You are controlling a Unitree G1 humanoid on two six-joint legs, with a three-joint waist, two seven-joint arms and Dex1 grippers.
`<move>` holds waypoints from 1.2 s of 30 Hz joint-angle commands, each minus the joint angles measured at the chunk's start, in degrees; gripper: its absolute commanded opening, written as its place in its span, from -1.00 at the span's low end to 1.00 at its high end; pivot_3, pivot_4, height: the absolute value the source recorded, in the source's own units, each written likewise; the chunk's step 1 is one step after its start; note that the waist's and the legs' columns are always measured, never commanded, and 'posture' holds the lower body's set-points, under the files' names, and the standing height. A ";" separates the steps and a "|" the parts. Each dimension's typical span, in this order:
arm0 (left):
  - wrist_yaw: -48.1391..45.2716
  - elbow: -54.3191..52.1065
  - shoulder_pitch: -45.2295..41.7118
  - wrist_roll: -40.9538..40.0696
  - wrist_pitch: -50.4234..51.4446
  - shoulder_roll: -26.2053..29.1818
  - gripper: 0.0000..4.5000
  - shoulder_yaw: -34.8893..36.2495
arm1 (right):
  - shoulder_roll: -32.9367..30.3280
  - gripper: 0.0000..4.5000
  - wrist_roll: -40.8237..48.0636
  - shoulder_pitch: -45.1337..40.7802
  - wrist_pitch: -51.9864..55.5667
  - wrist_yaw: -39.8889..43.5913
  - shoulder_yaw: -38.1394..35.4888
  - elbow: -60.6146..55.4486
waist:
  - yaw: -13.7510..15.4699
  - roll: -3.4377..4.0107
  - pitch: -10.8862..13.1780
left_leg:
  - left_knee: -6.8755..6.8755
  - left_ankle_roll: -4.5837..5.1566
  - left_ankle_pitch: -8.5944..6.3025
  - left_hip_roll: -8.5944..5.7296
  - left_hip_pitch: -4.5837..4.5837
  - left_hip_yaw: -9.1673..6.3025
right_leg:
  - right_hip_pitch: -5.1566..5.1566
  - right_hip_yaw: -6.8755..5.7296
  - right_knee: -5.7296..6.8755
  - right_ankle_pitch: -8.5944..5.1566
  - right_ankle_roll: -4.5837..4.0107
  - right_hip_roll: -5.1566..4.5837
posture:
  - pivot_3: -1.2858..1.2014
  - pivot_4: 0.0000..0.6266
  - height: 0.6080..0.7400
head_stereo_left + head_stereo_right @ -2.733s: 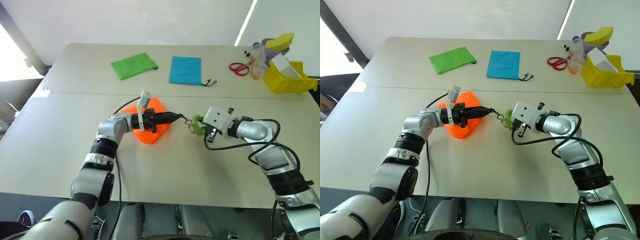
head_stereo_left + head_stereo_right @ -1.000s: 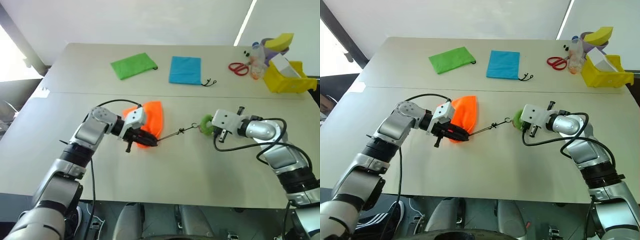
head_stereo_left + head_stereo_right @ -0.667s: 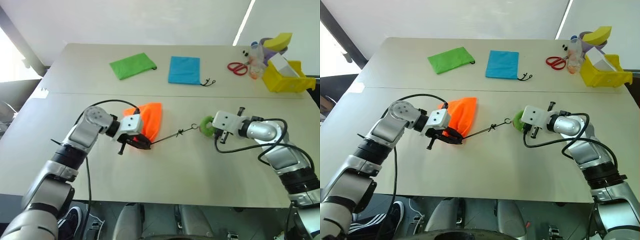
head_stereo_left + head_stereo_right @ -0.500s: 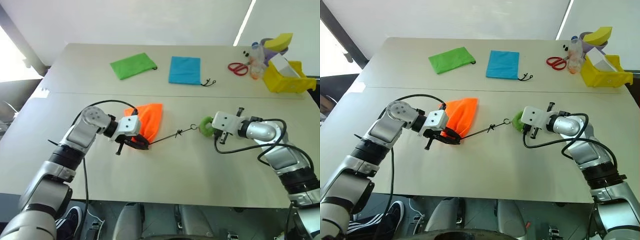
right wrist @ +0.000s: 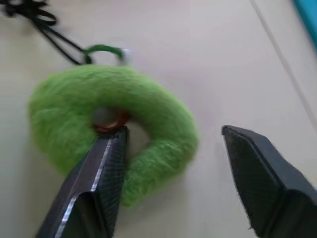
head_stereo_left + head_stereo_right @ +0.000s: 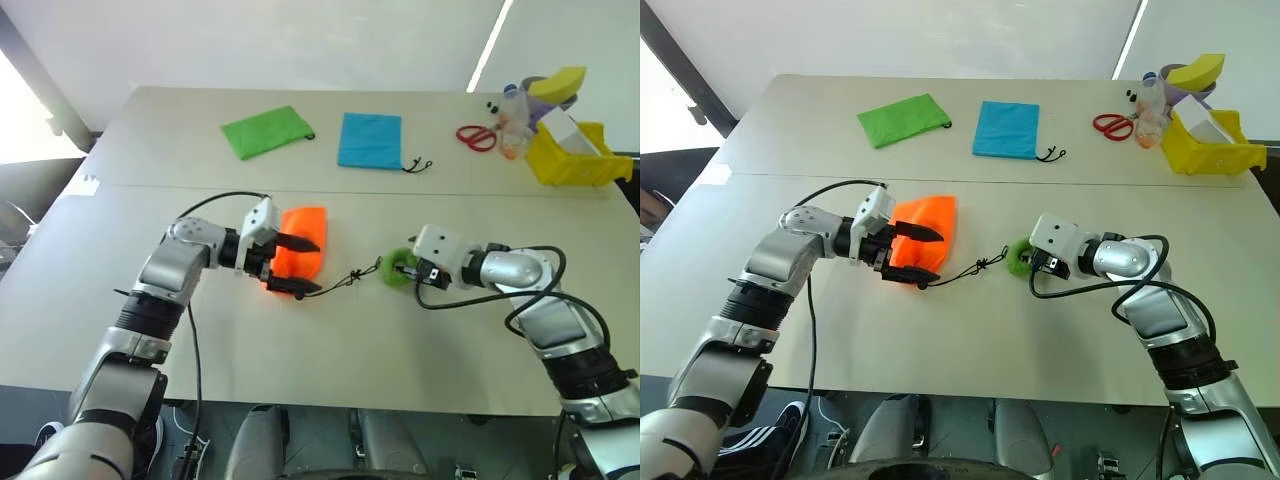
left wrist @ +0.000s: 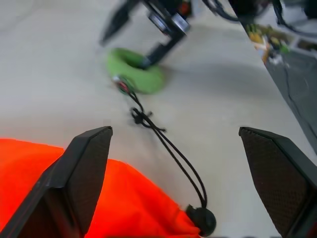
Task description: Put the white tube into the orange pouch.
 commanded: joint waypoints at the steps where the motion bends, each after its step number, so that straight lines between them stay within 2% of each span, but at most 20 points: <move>1: 2.35 -1.43 -2.31 -3.41 2.29 -0.33 1.00 4.26 | -1.54 0.37 0.79 -1.30 -1.30 -0.64 -3.30 -1.57 | 0.01 0.00 0.00 | 0.00 0.00 0.00 0.00 0.00 0.00 | 0.00 0.00 0.00 0.00 0.00 -0.01 | 0.03 -0.52 1.00; 4: 4.27 -0.86 -2.81 -4.42 3.01 -0.24 1.00 6.42 | -1.95 0.37 0.82 -3.23 -2.44 -1.89 -4.56 0.53 | 0.01 0.00 0.00 | 0.00 0.00 0.00 -0.01 -0.01 0.01 | -0.01 0.00 0.00 0.00 0.00 -0.01 | 0.03 -0.52 1.00; 9: 8.23 -2.09 -2.41 -6.56 4.88 -0.70 1.00 9.68 | -2.47 0.37 4.44 -1.98 -2.31 0.59 -6.15 -0.42 | 0.00 0.00 0.00 | -0.01 0.00 0.00 0.01 -0.01 -0.01 | -0.01 -0.01 -0.01 0.00 0.00 0.01 | 0.03 -0.52 1.00; 12: 11.48 -2.96 -1.08 -7.39 5.35 -0.20 1.00 12.56 | -1.42 0.37 9.50 -0.93 -0.16 1.75 -9.12 -2.88 | -0.02 0.00 0.00 | -0.01 0.00 0.00 0.01 -0.02 0.00 | -0.01 0.00 -0.02 0.00 0.00 0.00 | 0.03 -0.52 1.00; 19: 20.51 -8.88 10.49 -6.25 3.88 4.11 1.00 19.08 | 4.18 0.37 24.77 11.77 5.74 2.47 -14.44 -18.81 | -0.10 0.00 0.00 | -0.11 0.00 0.00 0.12 0.01 -0.22 | -0.03 0.00 -0.02 0.00 0.00 0.05 | 0.03 -0.52 1.00; 22: 26.94 -8.40 16.17 -2.83 -1.79 4.27 1.00 21.87 | 4.35 0.37 25.58 17.55 3.43 2.94 -14.82 -21.36 | 0.11 0.00 0.00 | -0.08 0.00 0.00 0.09 0.01 -0.25 | 0.00 0.00 -0.02 0.00 0.00 -0.06 | 0.03 -0.52 1.00; 25: 29.29 -8.09 19.81 -2.04 -4.09 4.64 1.00 23.39 | 3.42 0.37 25.28 20.56 0.30 4.37 -14.83 -19.99 | 0.26 -0.02 0.00 | 0.00 -0.01 0.00 0.03 0.11 -0.20 | 0.21 0.01 -0.15 0.10 0.08 -0.14 | 0.03 -0.52 1.00; 36: 32.47 -5.26 25.73 -3.23 -8.69 4.91 1.00 27.92 | 0.40 0.37 23.15 20.80 -4.97 6.67 -13.80 -14.63 | -0.05 -0.03 0.00 | -0.06 0.06 0.09 0.08 0.37 0.00 | 0.35 0.03 -0.17 0.22 -0.01 0.02 | 0.03 -0.52 1.00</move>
